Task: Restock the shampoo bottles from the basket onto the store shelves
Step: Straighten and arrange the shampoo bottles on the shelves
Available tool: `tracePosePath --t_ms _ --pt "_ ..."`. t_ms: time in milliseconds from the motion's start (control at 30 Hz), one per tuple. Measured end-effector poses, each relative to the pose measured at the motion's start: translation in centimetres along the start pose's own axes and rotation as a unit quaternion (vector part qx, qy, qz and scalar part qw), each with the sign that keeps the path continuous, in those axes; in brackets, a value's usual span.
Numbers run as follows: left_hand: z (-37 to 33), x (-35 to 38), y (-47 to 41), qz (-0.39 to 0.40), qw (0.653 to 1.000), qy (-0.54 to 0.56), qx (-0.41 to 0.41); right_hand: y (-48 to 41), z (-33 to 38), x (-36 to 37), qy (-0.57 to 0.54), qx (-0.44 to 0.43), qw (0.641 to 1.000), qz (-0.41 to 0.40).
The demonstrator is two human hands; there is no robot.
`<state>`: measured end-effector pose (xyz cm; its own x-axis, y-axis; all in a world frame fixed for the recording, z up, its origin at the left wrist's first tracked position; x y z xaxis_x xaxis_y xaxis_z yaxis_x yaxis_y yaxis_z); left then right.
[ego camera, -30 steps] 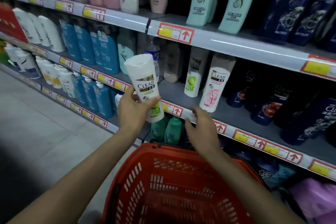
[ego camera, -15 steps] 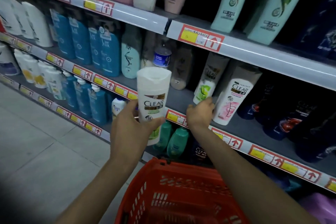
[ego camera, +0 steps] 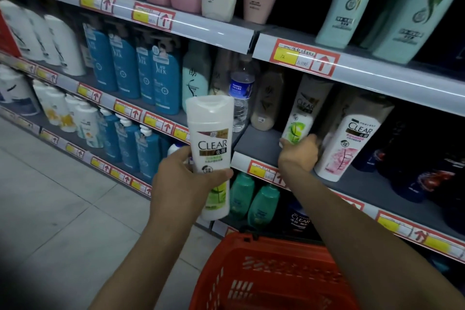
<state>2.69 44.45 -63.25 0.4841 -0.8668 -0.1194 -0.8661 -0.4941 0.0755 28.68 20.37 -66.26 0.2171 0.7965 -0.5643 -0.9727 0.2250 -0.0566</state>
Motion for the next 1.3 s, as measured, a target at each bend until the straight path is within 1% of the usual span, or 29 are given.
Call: tracePosePath --t_ms 100,233,433,533,567,667,767,833,933,1133,1300 --pt "-0.5 -1.5 0.0 -0.023 1.0 0.014 0.008 0.3 1.2 1.3 0.028 -0.052 0.997 0.043" --pt "-1.1 -2.1 0.3 -0.026 0.999 0.019 0.019 1.1 3.2 3.9 0.039 -0.106 0.987 0.11" --pt "-1.1 -1.4 0.3 -0.02 0.999 0.018 0.018 2.9 5.1 7.0 0.021 -0.143 0.98 0.137" --pt "-1.1 -1.2 0.1 -0.021 1.0 0.016 0.015 3.1 5.1 8.2 0.053 -0.164 0.971 0.168" --pt "-1.2 -1.1 0.0 -0.021 1.0 0.016 0.014 3.0 4.8 8.1 0.06 -0.165 0.97 0.166" --pt "-1.4 -1.0 -0.1 -0.015 0.999 0.02 0.02 1.8 3.7 5.5 0.058 -0.131 0.984 0.108" --pt "-1.4 -0.7 -0.1 -0.005 1.0 0.018 0.021 -0.4 1.8 2.6 0.03 -0.039 0.997 0.056" --pt "-1.3 -0.6 -0.2 0.002 1.0 0.009 0.018 -1.6 0.9 1.5 0.005 0.021 0.999 0.037" --pt "-1.1 -0.7 -0.5 0.004 1.0 -0.001 0.018 -2.5 0.6 1.0 -0.017 0.071 0.997 0.021" --pt "-1.0 -0.4 -1.1 0.007 1.0 -0.002 0.021 -3.2 0.3 0.8 0.042 0.066 0.997 0.022" --pt "-0.7 -0.2 -1.5 0.009 1.0 0.003 0.02 -3.4 0.2 0.7 0.06 0.063 0.996 0.003"
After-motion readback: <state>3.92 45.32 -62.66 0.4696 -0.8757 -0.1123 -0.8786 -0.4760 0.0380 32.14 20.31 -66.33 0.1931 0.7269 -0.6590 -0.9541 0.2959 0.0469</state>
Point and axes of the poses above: each hand's wrist, its own y-axis away from the middle knuckle, its own x-axis out of the palm, z = x × y, the point moved 10 cm from there along -y, towards the middle knuckle, and after that the axes turned 12 degrees about z, right-handed, at the moved point
